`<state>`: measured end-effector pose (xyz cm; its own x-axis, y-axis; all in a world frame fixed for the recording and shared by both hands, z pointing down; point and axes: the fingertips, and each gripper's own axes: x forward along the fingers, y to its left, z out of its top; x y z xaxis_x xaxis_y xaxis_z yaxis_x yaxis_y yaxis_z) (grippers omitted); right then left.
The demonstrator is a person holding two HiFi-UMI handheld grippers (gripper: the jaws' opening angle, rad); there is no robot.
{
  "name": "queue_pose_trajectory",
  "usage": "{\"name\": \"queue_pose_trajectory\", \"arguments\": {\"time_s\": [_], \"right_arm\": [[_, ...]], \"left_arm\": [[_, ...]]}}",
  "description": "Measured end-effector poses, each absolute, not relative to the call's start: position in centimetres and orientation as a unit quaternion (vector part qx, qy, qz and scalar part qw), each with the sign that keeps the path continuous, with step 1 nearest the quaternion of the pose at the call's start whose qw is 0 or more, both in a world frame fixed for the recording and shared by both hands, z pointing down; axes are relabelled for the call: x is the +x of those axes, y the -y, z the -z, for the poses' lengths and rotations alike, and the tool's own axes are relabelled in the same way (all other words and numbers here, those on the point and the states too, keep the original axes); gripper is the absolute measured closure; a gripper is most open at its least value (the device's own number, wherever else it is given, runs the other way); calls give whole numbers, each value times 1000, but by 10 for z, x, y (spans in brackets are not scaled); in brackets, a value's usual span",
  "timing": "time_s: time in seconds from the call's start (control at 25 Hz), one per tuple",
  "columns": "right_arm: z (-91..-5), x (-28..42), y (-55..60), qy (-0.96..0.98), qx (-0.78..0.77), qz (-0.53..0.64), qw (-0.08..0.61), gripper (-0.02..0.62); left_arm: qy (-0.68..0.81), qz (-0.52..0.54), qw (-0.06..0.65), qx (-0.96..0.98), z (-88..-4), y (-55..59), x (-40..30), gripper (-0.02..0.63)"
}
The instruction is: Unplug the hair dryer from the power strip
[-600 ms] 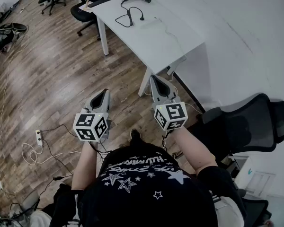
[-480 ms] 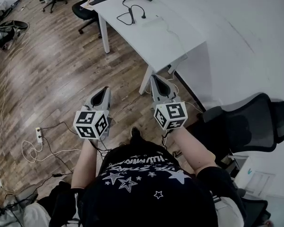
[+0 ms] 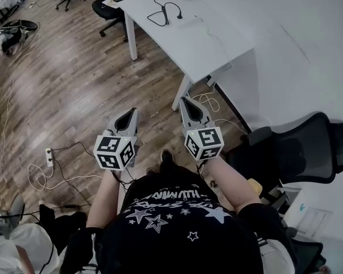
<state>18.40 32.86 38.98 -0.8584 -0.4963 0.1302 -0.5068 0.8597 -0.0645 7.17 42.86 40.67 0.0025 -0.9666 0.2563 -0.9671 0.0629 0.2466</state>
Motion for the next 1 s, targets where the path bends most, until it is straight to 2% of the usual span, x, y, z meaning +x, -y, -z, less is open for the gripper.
{"name": "queue_pose_trajectory", "arguments": {"time_s": [0.2,0.56,1.0], "right_arm": [[-399,171,-354,968,237,-59,52,588],[-405,156,-348,967,235,-88,51,586],[-447,134,-273,963,227,-121,82,586]], "left_arm": [[713,4,202,671,-421,-454,59,600],[732,8,201,651,-420,-471,31,600],[742,-6,226,632,-447,-410,6,600]]}}
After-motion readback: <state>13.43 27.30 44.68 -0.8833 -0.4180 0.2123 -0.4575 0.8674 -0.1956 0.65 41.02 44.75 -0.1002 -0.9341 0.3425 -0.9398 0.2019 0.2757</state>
